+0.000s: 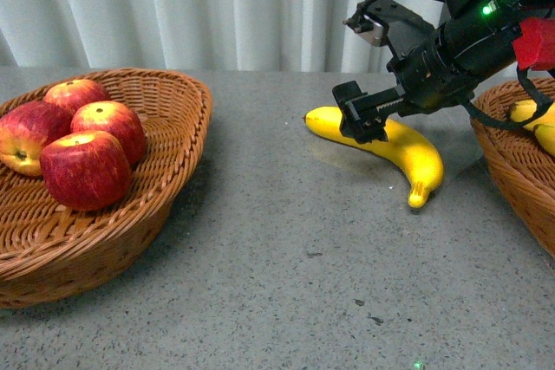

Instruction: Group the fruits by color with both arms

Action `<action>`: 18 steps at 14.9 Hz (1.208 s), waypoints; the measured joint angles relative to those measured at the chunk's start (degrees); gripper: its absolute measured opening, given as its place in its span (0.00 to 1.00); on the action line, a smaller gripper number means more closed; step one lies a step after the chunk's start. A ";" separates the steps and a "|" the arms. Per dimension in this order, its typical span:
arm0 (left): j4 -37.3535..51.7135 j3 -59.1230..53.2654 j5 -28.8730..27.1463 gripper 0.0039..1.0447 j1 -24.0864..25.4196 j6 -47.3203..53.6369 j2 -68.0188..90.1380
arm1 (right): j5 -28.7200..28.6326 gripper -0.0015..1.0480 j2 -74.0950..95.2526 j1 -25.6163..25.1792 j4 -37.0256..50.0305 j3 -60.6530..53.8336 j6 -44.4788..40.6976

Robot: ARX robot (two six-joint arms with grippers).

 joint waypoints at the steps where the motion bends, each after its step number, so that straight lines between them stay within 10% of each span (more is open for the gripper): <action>1: 0.00 0.00 0.00 0.94 0.00 0.00 0.00 | 0.44 0.94 0.24 0.00 -1.49 -0.02 -0.24; 4: 0.00 0.00 -0.02 0.94 0.00 0.00 0.00 | 0.24 0.94 0.33 0.92 -4.61 -0.81 -2.43; 9: 0.00 0.00 0.00 0.94 0.00 0.00 0.00 | -1.22 0.36 -0.85 1.01 -0.31 -2.67 -1.90; 13: -0.02 0.00 -0.02 0.94 0.00 0.00 0.00 | -10.69 0.35 -12.04 -3.17 7.78 -6.51 5.01; 18: 0.00 0.00 0.00 0.94 0.00 -0.02 0.00 | -12.59 0.35 -24.83 -20.74 7.06 -17.51 1.49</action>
